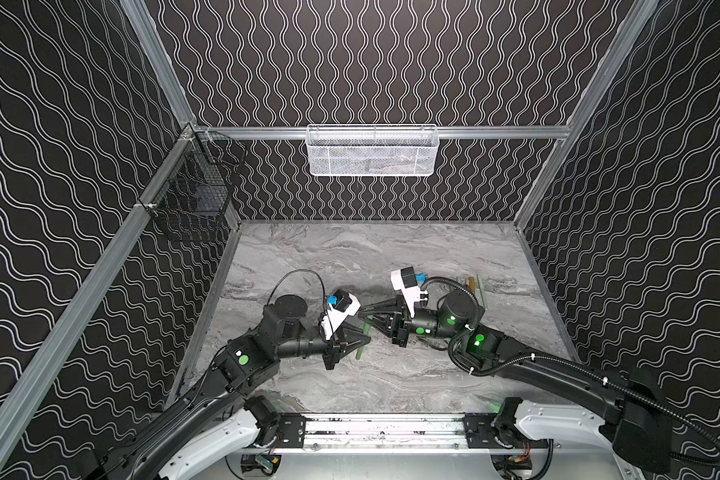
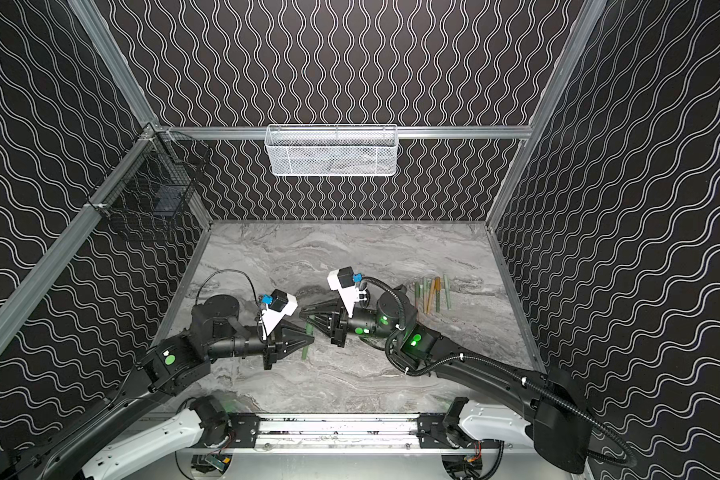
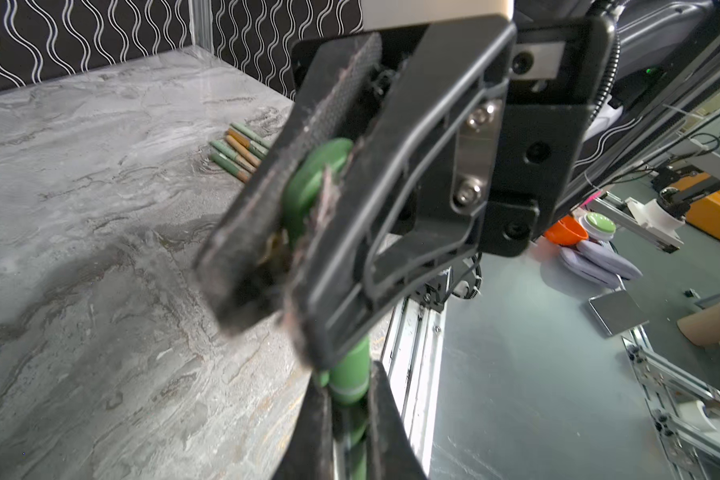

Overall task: Insert the pens into the pen caps
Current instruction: 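Push the green cap down onto the green pen tip with the right gripper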

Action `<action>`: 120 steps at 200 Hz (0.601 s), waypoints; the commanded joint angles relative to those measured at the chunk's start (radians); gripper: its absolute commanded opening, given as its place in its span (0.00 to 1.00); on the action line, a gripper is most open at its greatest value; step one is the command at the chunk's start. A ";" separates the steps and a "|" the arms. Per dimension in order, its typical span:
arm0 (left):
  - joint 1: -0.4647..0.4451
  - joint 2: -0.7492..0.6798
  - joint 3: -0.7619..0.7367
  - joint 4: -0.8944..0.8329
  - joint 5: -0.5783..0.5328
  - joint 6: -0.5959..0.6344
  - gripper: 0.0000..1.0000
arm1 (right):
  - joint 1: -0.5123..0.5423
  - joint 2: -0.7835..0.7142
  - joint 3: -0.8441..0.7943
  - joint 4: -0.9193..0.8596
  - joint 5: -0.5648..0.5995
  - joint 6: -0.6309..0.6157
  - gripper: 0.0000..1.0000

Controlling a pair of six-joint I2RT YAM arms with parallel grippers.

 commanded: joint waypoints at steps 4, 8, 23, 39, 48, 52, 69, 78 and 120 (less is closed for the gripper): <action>0.002 -0.003 0.052 0.635 0.044 0.091 0.00 | 0.020 0.004 -0.053 -0.244 -0.013 0.051 0.00; 0.003 -0.001 0.055 0.644 0.049 0.093 0.00 | 0.025 0.003 -0.062 -0.235 -0.013 0.057 0.00; 0.003 0.006 0.061 0.673 0.057 0.093 0.00 | 0.043 0.004 -0.091 -0.190 -0.015 0.082 0.00; 0.003 0.008 0.064 0.705 0.068 0.090 0.00 | 0.067 0.001 -0.131 -0.116 -0.015 0.106 0.00; 0.003 0.003 0.062 0.729 0.074 0.085 0.00 | 0.086 -0.004 -0.164 -0.048 -0.008 0.116 0.00; 0.003 0.000 0.063 0.736 0.076 0.082 0.00 | 0.093 -0.006 -0.179 -0.018 -0.008 0.119 0.00; 0.005 0.000 0.074 0.766 0.119 0.072 0.00 | 0.118 -0.010 -0.230 0.085 -0.008 0.114 0.00; 0.005 0.008 0.084 0.776 0.165 0.063 0.00 | 0.123 -0.006 -0.242 0.112 -0.030 0.099 0.00; 0.005 0.006 0.077 0.776 0.209 0.046 0.00 | 0.127 0.013 -0.233 0.097 -0.081 0.027 0.00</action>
